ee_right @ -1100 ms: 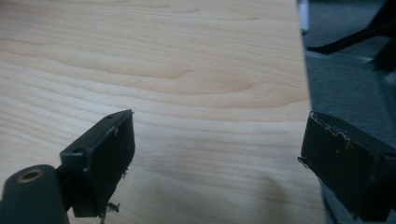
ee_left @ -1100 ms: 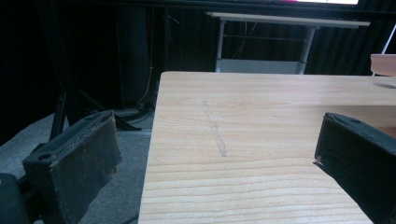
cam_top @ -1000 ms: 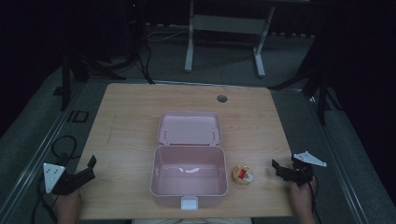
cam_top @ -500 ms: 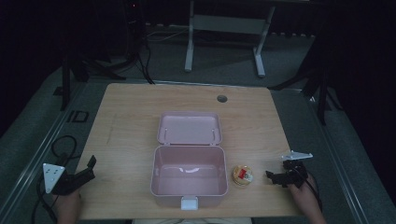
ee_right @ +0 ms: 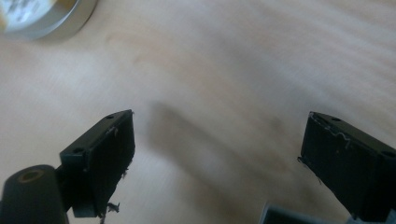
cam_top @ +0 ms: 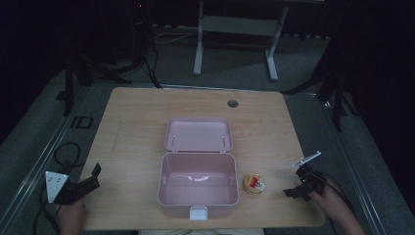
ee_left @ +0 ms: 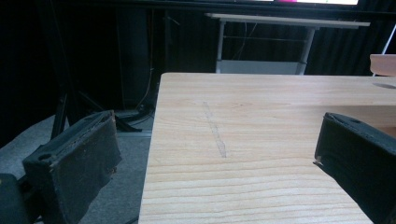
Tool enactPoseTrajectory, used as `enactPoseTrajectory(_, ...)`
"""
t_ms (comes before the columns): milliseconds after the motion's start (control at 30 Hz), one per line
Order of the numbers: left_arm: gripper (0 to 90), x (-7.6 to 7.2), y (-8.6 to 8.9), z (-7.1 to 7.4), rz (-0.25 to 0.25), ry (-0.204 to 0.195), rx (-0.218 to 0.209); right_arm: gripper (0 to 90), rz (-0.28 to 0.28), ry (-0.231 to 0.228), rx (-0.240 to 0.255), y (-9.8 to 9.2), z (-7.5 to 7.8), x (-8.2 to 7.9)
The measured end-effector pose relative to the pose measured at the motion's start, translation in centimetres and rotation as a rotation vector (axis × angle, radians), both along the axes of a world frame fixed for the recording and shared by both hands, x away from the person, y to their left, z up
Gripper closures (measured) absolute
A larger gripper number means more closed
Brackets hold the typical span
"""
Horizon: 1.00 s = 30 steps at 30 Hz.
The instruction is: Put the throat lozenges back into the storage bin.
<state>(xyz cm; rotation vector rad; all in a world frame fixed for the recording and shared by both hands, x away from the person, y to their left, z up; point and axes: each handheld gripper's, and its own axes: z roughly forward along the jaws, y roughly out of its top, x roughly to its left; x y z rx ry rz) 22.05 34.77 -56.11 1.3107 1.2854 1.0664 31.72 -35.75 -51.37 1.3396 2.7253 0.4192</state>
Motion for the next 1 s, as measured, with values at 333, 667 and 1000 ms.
enactPoseTrajectory(333,0.4,-0.1,0.0,0.0,0.003,-0.007,0.000,9.7,0.165,0.268,-0.160,1.5,1.2,-0.5)
enactPoseTrajectory(667,0.4,-0.1,0.0,0.0,0.003,-0.006,0.001,12.7,0.198,0.323,-0.207,2.0,1.8,-0.4)
enactPoseTrajectory(1000,0.4,0.0,0.0,0.0,0.002,-0.005,0.000,11.2,0.256,0.306,-0.221,3.5,2.5,0.4)
